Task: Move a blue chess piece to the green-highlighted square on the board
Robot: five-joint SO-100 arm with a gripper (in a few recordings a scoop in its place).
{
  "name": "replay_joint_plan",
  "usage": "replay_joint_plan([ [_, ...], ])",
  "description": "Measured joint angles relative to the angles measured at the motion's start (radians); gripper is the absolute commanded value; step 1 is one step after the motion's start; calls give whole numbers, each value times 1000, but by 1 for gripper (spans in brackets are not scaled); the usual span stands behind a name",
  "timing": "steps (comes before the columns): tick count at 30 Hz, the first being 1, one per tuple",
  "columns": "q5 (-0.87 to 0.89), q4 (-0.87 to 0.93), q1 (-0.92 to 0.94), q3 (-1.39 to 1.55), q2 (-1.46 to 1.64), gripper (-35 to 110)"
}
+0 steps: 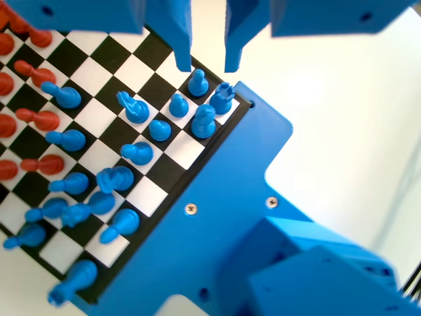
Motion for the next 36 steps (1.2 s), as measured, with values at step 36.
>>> replay_joint_plan([
  [36,-764,-351,75,137,43,8],
])
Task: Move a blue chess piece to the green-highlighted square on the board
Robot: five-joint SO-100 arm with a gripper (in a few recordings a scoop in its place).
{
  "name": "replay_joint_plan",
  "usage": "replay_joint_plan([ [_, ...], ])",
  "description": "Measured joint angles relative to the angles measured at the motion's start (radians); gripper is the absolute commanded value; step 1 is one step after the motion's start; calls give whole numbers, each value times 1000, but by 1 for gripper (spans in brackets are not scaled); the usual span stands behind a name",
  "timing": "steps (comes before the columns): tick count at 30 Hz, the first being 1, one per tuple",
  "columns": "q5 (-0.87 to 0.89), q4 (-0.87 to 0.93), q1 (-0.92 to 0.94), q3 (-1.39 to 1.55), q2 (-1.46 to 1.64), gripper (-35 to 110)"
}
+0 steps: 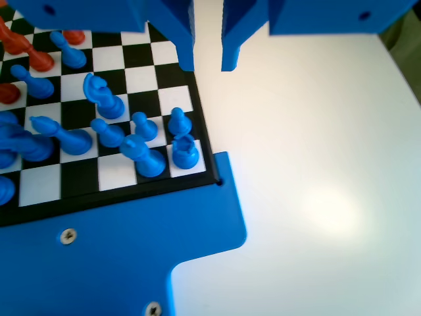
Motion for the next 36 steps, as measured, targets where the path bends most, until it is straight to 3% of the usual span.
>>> replay_joint_plan([
  [36,-75,-272,-2,296,6,10],
])
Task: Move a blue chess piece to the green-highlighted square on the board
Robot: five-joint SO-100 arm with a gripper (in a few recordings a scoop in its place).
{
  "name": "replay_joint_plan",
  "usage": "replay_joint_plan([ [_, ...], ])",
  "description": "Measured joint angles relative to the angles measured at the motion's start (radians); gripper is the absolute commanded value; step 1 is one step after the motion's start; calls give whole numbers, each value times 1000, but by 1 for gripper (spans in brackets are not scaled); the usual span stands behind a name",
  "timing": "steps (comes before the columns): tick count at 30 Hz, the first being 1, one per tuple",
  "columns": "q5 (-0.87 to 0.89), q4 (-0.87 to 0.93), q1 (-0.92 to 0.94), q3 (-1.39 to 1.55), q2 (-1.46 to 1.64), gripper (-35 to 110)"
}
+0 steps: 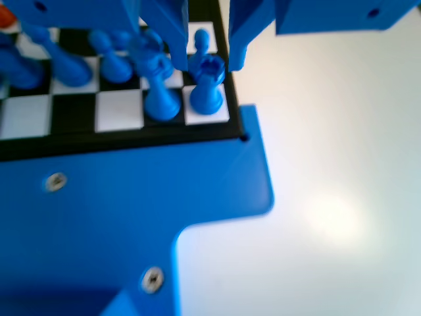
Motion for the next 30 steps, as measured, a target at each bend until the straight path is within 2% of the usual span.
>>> replay_joint_plan([
  [30,-8,-201,5,97,-28,10],
])
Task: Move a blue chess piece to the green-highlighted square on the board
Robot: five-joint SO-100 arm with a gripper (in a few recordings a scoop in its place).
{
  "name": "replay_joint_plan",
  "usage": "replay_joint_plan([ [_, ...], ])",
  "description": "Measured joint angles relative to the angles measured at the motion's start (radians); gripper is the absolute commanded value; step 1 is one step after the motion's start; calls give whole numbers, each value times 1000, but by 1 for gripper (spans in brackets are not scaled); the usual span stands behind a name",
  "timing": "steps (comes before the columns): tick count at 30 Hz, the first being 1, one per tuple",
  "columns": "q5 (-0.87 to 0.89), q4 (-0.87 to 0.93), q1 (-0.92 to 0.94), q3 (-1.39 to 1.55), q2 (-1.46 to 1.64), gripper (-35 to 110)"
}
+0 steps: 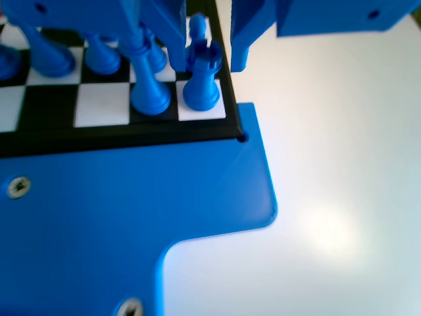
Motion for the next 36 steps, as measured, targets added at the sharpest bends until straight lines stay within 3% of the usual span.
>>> replay_joint_plan([
  [23,-43,-38,-6,38,0,1],
  [36,-18,232,-6,-140,0,1],
])
